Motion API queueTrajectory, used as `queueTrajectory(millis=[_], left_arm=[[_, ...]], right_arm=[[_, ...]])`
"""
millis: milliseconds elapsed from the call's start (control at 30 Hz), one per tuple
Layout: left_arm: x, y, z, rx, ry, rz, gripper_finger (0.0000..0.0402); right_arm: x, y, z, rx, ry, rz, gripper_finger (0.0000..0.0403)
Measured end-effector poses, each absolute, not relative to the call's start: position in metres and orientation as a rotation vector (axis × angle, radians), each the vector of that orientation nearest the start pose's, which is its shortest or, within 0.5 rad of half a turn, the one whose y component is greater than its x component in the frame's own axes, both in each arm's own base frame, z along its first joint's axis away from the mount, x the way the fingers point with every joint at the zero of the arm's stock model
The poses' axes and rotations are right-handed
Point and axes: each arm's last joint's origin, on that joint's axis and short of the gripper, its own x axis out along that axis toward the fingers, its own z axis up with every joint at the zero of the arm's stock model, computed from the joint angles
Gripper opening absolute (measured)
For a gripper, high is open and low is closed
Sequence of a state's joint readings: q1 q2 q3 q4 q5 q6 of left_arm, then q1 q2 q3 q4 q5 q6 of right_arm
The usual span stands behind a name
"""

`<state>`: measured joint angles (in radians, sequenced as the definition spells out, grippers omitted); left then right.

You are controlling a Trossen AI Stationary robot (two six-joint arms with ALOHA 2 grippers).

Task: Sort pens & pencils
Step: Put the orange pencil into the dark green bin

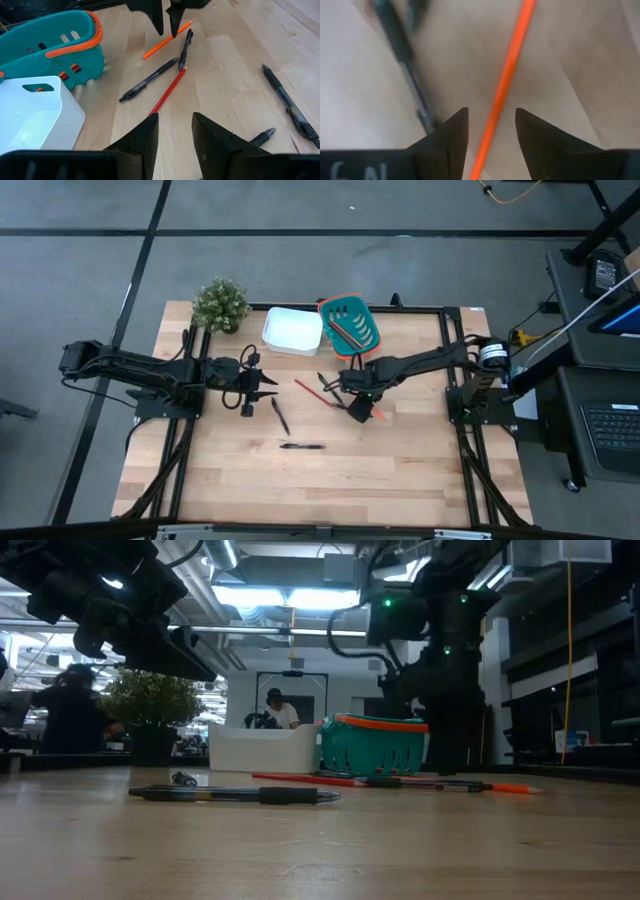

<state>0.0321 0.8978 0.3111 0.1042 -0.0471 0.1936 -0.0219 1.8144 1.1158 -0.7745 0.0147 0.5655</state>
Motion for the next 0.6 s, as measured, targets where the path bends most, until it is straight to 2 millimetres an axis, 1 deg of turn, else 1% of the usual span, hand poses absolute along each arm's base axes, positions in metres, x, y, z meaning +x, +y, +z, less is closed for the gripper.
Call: queueTrajectory(millis=[233,600], left_arm=[[0.178,0.007,0.179,0.193,0.491,0.031,0.0112],[0.178,0.007,0.179,0.190,0.494,0.031,0.0112]], right_arm=[[0.320,-0.008,0.138,0.457,1.473,-0.457,0.0163],[0.322,-0.007,0.133,0.472,1.469,-0.457,0.0163]])
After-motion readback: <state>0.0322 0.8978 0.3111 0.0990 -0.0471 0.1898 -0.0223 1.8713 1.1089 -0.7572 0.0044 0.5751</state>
